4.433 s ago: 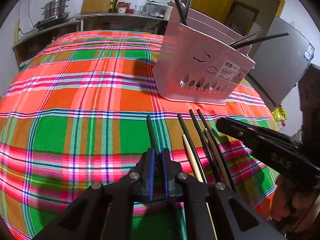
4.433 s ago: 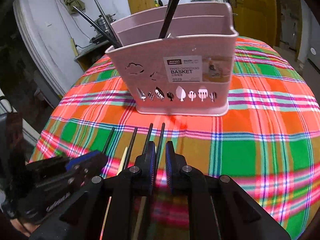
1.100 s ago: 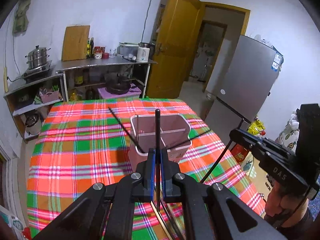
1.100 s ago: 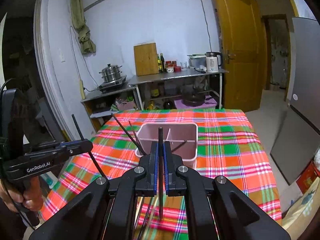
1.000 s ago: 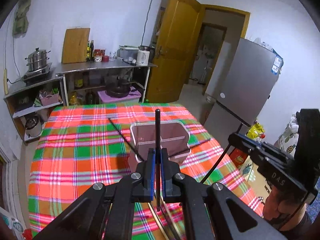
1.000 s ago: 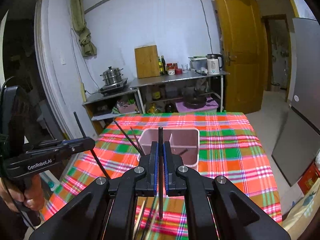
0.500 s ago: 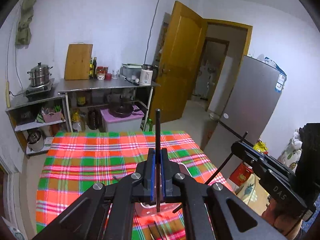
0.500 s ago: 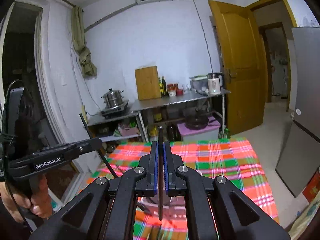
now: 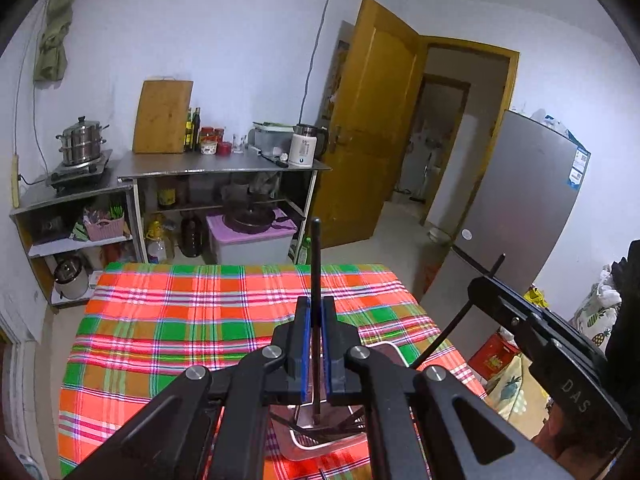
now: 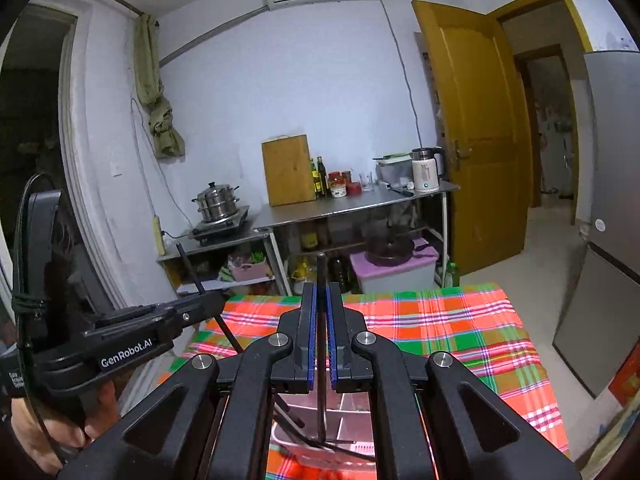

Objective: Organize utensils
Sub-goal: 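Lower both chopsticks into the basket and open both grippers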

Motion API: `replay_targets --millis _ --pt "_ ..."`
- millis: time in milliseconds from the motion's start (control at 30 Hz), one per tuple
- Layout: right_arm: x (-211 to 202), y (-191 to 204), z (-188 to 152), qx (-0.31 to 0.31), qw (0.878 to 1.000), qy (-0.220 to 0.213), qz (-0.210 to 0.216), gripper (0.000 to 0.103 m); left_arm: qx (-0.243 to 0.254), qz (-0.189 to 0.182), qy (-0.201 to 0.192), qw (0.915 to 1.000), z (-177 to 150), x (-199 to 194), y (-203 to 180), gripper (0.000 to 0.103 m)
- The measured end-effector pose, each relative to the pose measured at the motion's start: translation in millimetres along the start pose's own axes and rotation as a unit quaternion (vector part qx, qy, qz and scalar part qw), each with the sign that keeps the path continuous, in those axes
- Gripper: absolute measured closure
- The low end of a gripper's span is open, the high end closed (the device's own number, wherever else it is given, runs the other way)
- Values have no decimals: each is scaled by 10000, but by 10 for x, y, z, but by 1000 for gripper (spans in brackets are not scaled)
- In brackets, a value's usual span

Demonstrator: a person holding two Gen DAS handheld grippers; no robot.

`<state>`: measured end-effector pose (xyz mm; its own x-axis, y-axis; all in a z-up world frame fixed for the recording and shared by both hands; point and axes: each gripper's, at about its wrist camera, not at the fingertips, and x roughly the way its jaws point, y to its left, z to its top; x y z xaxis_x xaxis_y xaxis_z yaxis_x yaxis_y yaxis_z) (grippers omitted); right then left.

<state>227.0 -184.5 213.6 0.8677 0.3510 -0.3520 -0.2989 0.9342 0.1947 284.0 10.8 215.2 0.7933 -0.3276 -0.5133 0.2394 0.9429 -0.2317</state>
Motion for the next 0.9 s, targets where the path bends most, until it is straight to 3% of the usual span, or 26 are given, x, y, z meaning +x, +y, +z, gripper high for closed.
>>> replay_targets --millis 267,600,900 --pt "189 -106 -249 14 9995 297 -86 99 -23 5 264 9996 -266 261 90 99" --pt "314 -208 -519 119 9969 772 -19 98 -10 59 430 9991 -477 298 100 98" --pt "240 -224 -587 55 9954 961 15 94 -83 89 235 9997 -506 109 118 97"
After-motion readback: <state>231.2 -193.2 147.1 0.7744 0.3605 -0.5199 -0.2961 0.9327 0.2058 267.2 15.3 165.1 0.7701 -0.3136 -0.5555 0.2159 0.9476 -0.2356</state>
